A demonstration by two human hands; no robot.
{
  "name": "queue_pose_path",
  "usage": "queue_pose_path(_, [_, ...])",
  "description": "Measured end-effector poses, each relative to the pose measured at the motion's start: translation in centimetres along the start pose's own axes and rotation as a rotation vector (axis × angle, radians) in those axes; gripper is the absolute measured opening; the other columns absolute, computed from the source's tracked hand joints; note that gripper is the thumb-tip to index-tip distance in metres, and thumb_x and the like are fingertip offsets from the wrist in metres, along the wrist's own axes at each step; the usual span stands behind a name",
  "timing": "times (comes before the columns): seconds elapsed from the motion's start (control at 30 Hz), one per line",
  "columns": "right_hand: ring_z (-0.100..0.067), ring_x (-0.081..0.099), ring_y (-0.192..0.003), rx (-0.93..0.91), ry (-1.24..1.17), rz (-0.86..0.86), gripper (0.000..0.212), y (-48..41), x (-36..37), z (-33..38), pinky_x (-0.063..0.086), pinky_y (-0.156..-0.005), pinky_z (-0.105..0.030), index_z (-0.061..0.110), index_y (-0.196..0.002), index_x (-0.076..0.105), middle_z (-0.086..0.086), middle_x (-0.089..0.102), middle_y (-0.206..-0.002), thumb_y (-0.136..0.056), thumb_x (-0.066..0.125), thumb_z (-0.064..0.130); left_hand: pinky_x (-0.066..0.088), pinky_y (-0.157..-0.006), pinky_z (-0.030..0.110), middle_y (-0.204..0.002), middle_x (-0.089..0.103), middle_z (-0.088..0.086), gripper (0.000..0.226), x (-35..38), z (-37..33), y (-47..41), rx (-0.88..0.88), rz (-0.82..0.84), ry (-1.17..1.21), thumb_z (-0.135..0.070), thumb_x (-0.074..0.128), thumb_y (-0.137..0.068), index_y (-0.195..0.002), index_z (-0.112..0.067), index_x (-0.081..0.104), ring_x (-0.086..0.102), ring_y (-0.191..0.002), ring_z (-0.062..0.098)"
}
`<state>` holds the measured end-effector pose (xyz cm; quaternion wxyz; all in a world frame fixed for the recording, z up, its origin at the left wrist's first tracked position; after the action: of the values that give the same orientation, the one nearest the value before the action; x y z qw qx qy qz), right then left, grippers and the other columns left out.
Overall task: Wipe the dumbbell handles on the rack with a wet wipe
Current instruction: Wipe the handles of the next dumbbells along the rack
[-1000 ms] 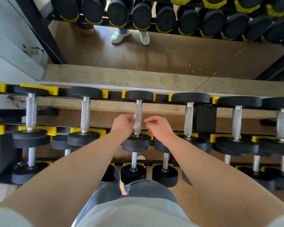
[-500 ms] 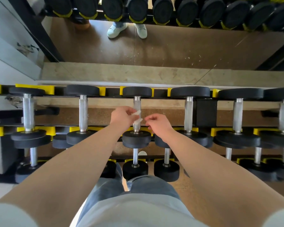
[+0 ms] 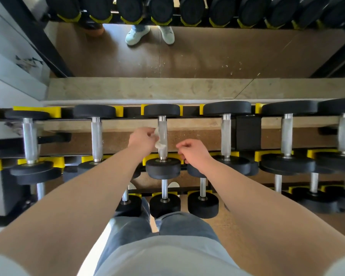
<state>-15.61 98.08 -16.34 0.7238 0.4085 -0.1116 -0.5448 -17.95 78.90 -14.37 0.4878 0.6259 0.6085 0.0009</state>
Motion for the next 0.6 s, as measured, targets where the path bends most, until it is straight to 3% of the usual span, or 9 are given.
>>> queue_pose_path(0.1, [-0.016, 0.065, -0.085, 0.021, 0.013, 0.022, 0.023, 0.0, 0.5, -0.5, 0.057, -0.076, -0.030, 0.034, -0.097, 0.066, 0.001, 0.070, -0.097, -0.101, 0.056, 0.014, 0.056, -0.078, 0.035, -0.100, 0.069, 0.011, 0.025, 2.2, 2.0, 1.7, 0.001, 0.211, -0.319, -0.014, 0.049, -0.103, -0.115, -0.010, 0.070, 0.067, -0.096, 0.027])
queue_pose_path(0.2, [-0.018, 0.066, -0.101, 0.044, 0.020, 0.019, 0.023, 0.0, 1.1, -0.6, 0.059, -0.091, -0.037, 0.034, -0.099, 0.067, 0.002, 0.069, -0.108, -0.101, 0.057, 0.013, 0.056, -0.088, 0.042, -0.099, 0.065, 0.013, 0.022, 2.3, 1.5, 0.6, -0.021, 0.261, -0.374, -0.008, 0.051, -0.099, -0.113, -0.002, 0.067, 0.065, -0.103, 0.034])
queue_pose_path(0.23, [-0.018, 0.064, -0.105, 0.048, 0.018, 0.019, 0.024, 0.0, 1.2, -0.5, 0.057, -0.094, -0.039, 0.035, -0.097, 0.067, 0.002, 0.069, -0.111, -0.100, 0.057, 0.013, 0.056, -0.089, 0.043, -0.103, 0.066, 0.015, 0.023, 2.0, 1.1, -0.2, -0.035, 0.244, -0.294, -0.007, 0.053, -0.098, -0.115, -0.002, 0.067, 0.065, -0.104, 0.035])
queue_pose_path(0.37, [-0.016, 0.066, -0.100, 0.053, -0.015, 0.018, 0.020, -0.5, 1.1, -0.3, 0.058, -0.092, -0.038, 0.032, -0.100, 0.068, 0.002, 0.070, -0.107, -0.101, 0.058, 0.014, 0.060, -0.075, 0.037, -0.103, 0.069, 0.013, 0.034, 1.2, -1.0, -3.0, -0.170, 0.094, 0.434, 0.004, 0.048, -0.098, -0.122, -0.014, 0.064, 0.068, -0.090, 0.027])
queue_pose_path(0.43, [-0.016, 0.067, -0.093, 0.064, -0.059, 0.026, 0.018, -0.7, 0.9, -0.4, 0.059, -0.085, -0.035, 0.025, -0.108, 0.070, -0.002, 0.071, -0.105, -0.101, 0.058, 0.013, 0.061, -0.088, 0.046, -0.106, 0.070, 0.013, 0.036, 1.5, -0.7, -4.0, -0.180, 0.081, 0.502, 0.006, 0.047, -0.098, -0.124, -0.011, 0.066, 0.069, -0.097, 0.030])
queue_pose_path(0.53, [-0.015, 0.067, -0.089, 0.070, -0.088, 0.020, 0.018, -1.1, 0.7, -0.6, 0.059, -0.081, -0.032, 0.026, -0.107, 0.069, -0.001, 0.071, -0.103, -0.101, 0.058, 0.013, 0.059, -0.093, 0.045, -0.105, 0.068, 0.013, 0.032, 2.0, 0.7, -2.9, -0.149, 0.270, 0.179, 0.006, 0.052, -0.095, -0.122, -0.006, 0.065, 0.067, -0.101, 0.030])
queue_pose_path(0.6, [-0.015, 0.067, -0.089, 0.084, -0.087, 0.020, 0.019, -1.2, 0.7, -0.8, 0.058, -0.081, -0.031, 0.025, -0.110, 0.069, 0.000, 0.070, -0.101, -0.101, 0.057, 0.013, 0.052, -0.083, 0.034, -0.090, 0.060, 0.010, 0.013, 2.1, 0.7, -1.2, -0.075, 0.403, -0.227, 0.002, 0.051, -0.096, -0.102, -0.004, 0.061, 0.059, -0.088, 0.023])
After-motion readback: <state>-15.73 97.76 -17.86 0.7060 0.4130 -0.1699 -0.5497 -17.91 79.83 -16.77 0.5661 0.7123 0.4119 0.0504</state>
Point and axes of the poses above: each hand's wrist, its own y-axis away from the middle knuckle, its own x-axis out of the palm, z = x × y, the point moved 5 cm from there along -y, towards the middle knuckle
